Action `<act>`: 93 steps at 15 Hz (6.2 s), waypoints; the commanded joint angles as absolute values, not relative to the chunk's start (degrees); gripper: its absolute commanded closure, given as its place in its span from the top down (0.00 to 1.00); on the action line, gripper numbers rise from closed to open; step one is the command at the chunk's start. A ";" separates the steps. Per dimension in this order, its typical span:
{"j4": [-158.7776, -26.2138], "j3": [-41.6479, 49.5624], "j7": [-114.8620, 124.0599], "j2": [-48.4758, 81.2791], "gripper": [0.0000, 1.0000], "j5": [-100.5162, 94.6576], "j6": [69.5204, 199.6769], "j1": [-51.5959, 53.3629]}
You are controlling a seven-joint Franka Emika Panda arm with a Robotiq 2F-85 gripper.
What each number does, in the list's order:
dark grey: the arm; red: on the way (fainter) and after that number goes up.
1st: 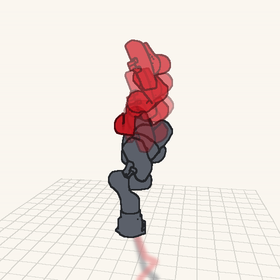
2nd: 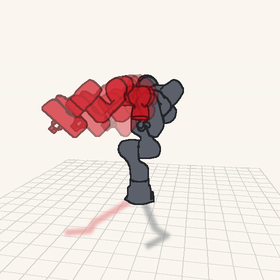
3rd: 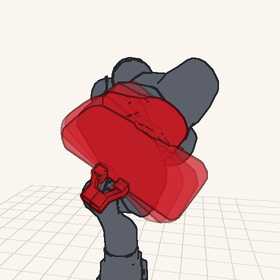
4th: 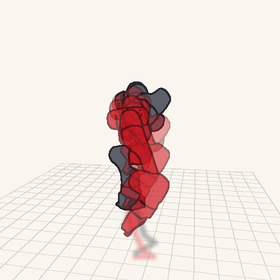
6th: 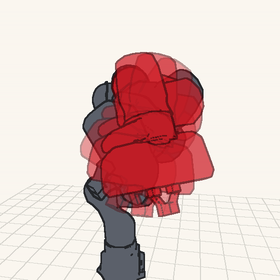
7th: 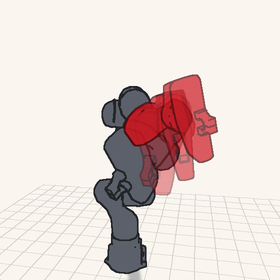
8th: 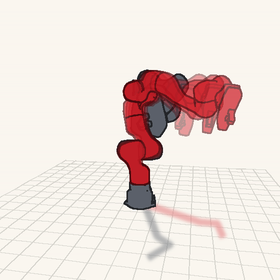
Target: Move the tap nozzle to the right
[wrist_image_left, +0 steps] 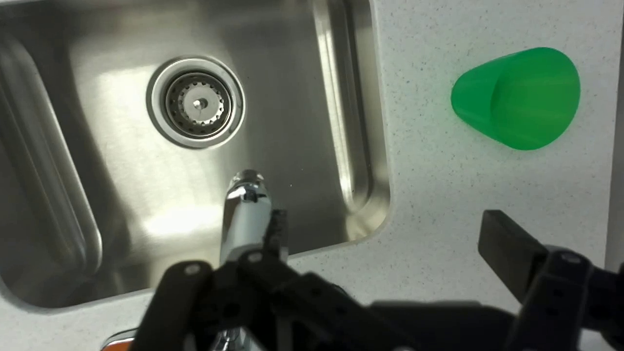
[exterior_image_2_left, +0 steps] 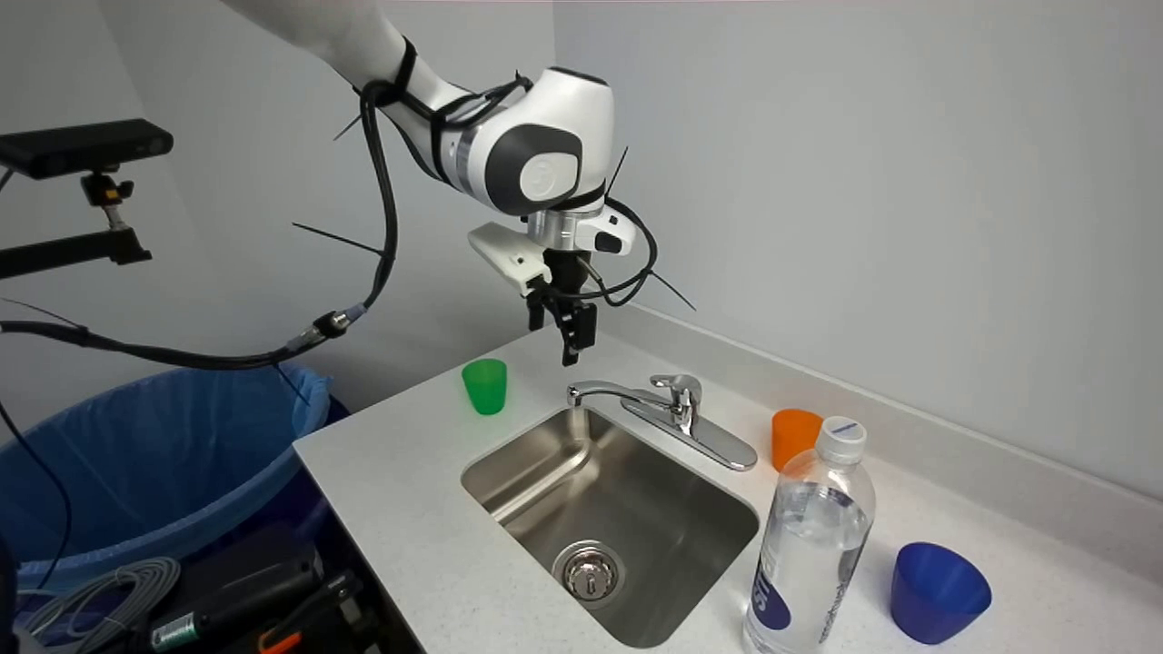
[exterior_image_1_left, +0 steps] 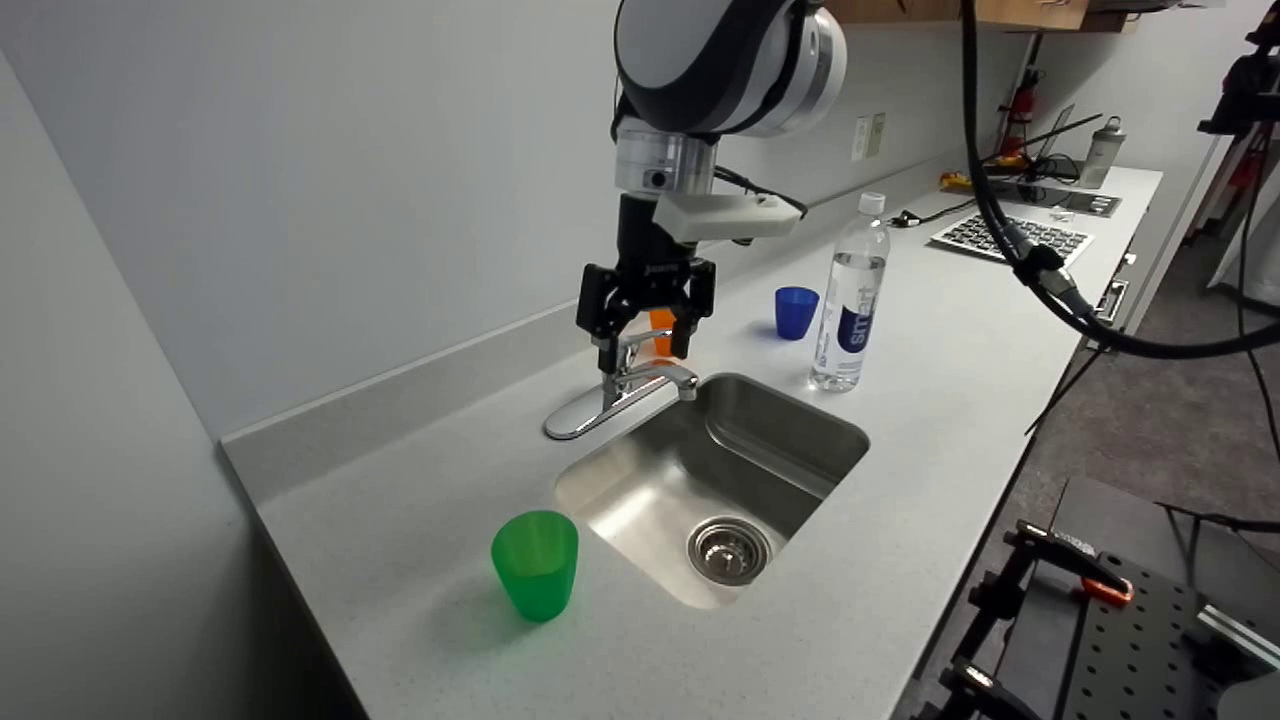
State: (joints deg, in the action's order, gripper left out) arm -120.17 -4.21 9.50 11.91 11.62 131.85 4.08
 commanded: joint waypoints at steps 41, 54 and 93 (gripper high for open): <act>-119.63 4.23 15.17 16.65 0.00 7.85 136.04 0.51; -120.03 7.91 16.60 16.19 0.00 5.52 136.57 -2.22; -118.94 2.60 -10.17 17.63 0.01 18.74 135.82 -8.73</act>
